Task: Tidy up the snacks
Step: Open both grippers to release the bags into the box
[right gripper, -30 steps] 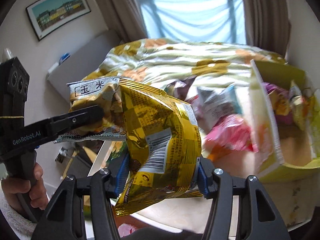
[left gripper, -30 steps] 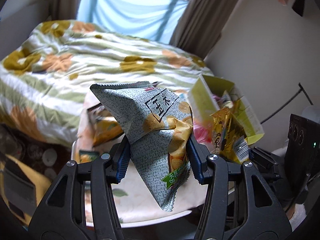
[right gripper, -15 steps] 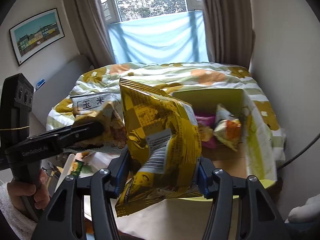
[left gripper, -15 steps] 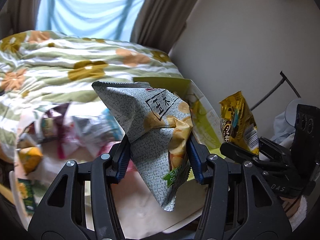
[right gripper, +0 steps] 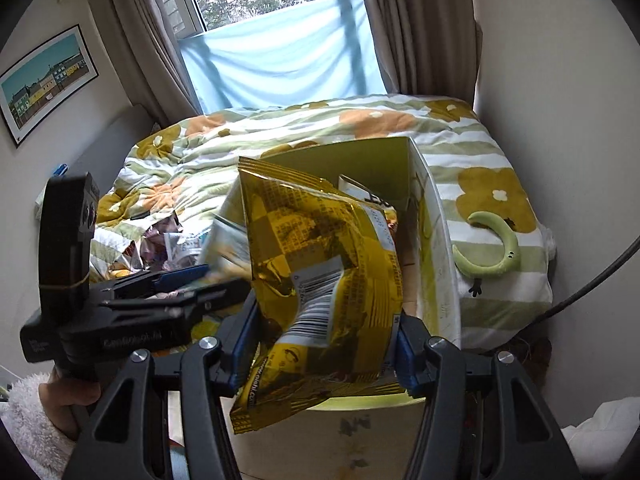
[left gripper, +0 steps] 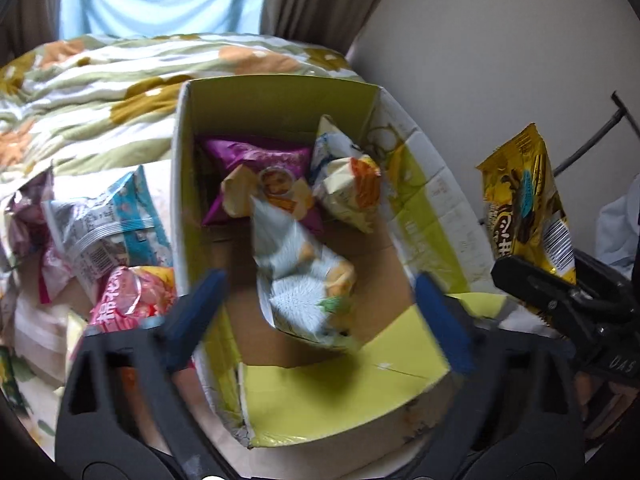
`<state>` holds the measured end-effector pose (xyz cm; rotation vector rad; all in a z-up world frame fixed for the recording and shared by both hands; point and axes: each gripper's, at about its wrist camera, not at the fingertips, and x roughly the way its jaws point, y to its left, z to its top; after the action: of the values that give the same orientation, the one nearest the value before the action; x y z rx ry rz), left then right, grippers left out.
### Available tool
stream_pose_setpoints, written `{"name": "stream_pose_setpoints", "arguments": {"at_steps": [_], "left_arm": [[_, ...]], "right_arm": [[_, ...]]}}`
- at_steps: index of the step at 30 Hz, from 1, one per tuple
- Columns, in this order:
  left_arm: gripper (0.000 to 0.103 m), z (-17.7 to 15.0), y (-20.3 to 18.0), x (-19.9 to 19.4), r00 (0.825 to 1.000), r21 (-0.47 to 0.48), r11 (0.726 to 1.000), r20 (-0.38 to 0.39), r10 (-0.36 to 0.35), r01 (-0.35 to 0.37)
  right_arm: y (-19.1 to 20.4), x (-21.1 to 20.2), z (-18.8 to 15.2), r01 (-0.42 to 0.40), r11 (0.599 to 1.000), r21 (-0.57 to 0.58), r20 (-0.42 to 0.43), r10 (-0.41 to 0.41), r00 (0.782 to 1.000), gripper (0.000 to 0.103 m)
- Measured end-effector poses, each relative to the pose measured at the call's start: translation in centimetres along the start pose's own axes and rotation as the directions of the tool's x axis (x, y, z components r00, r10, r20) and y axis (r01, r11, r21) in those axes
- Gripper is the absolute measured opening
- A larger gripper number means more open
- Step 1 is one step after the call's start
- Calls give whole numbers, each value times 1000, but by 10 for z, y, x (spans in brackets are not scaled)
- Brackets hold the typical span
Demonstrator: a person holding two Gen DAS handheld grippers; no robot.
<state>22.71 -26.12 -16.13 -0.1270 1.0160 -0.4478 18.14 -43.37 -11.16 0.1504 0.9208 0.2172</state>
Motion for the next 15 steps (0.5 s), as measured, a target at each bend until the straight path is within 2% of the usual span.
{"name": "stream_pose_setpoints", "arguments": {"at_steps": [2, 10, 15], "left_arm": [[102, -5, 1, -3, 1000, -17, 1000, 12, 10, -10], [102, -12, 4, -30, 987, -21, 989, 59, 147, -146], [102, -13, 3, -41, 980, -33, 982, 72, 186, -185]], "right_arm": [[-7, 6, -1, -7, 1000, -1, -18, 7, 1000, 53], [-17, 21, -2, -52, 999, 1, -68, 52, 996, 53], [-16, 35, 8, -88, 996, 0, -90, 87, 992, 54]]}}
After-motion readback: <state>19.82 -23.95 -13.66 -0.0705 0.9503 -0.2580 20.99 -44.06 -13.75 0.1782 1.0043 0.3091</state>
